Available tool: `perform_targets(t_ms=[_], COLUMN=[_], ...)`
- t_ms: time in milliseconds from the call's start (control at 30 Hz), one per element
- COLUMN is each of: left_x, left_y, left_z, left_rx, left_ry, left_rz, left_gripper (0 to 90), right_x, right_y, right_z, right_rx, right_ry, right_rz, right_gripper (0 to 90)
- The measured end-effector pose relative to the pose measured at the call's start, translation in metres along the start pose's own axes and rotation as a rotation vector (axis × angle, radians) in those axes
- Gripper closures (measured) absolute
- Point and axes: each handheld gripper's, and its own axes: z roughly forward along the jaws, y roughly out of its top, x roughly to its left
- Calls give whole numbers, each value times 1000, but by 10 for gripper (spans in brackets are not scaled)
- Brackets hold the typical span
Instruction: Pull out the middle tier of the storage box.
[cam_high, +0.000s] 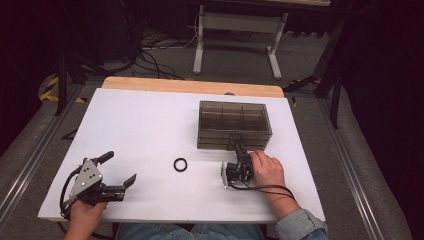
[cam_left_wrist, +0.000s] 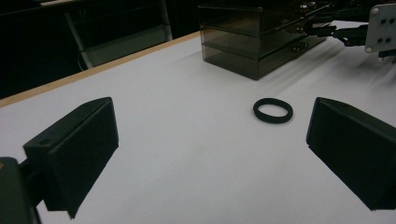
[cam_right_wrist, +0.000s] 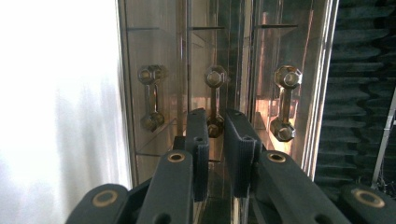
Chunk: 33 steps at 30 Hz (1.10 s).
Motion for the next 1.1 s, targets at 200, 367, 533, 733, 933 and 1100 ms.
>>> perform_targets(t_ms=[200, 367, 533, 733, 933, 1100], left_x=[0, 0, 0, 0, 0, 0], left_y=[0, 0, 0, 0, 0, 0], left_z=[0, 0, 0, 0, 1, 1], left_rx=[0, 0, 1, 1, 1, 2], left_ry=[1, 0, 0, 2, 0, -1], left_rz=[-1, 1, -1, 3, 4, 4], left_gripper=[30, 30, 30, 30, 30, 30], right_x=[-1, -3, -6, -7, -7, -7], right_y=[0, 1, 1, 1, 0, -1], right_z=[-6, -12, -17, -23, -29, -34], right_rx=[-3, -4, -20, -27, -25, -27], right_ry=[12, 28, 22, 27, 38, 34], right_rz=[21, 21, 2, 10, 16, 22], right_gripper=[812, 812, 812, 811, 809, 807])
